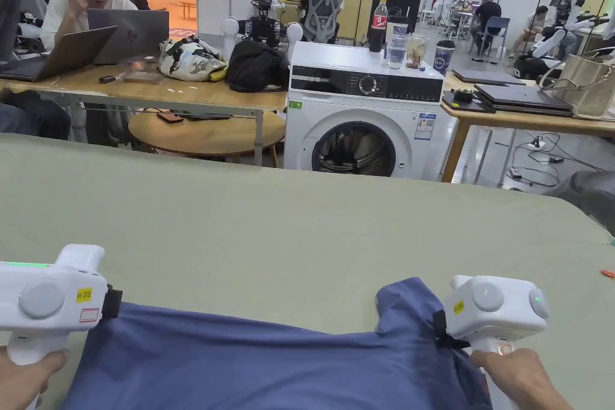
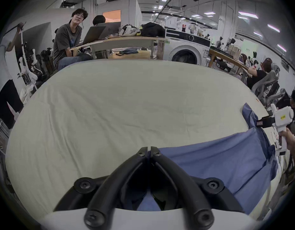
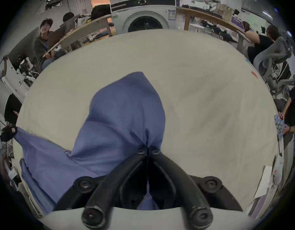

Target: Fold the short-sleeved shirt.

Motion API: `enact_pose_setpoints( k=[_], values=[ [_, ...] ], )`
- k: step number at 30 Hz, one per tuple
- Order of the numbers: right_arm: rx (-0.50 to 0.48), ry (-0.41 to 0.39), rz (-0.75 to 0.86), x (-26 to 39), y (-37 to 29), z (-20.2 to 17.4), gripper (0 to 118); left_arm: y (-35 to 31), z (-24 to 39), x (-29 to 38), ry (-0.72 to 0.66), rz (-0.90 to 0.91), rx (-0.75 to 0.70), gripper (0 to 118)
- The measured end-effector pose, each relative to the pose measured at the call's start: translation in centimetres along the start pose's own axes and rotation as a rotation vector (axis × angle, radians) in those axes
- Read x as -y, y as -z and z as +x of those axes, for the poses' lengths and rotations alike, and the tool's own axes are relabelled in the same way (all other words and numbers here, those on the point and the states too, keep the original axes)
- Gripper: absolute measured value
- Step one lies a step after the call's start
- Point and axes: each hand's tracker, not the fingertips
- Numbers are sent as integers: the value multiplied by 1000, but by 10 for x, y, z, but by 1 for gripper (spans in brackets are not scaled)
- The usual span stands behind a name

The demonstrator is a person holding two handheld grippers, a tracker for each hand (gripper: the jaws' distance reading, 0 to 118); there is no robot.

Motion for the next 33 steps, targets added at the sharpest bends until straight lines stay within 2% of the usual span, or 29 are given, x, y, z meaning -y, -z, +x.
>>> enact_pose_setpoints(
  k=[8,18,24,33],
  values=[
    [-42,14,149,26,-75,3,0,-25,-4,5,-15,25,11,0],
    [-34,-25,257,102,-179,-7,0,-103,-16,34,-32,99,41,0],
    [-11,-64,210,163,-207,-17,0,-128,-22,76,-37,70,59,0],
    [71,-121,87,236,-203,-26,0,-133,-32,148,-13,-71,64,0]
  ],
)
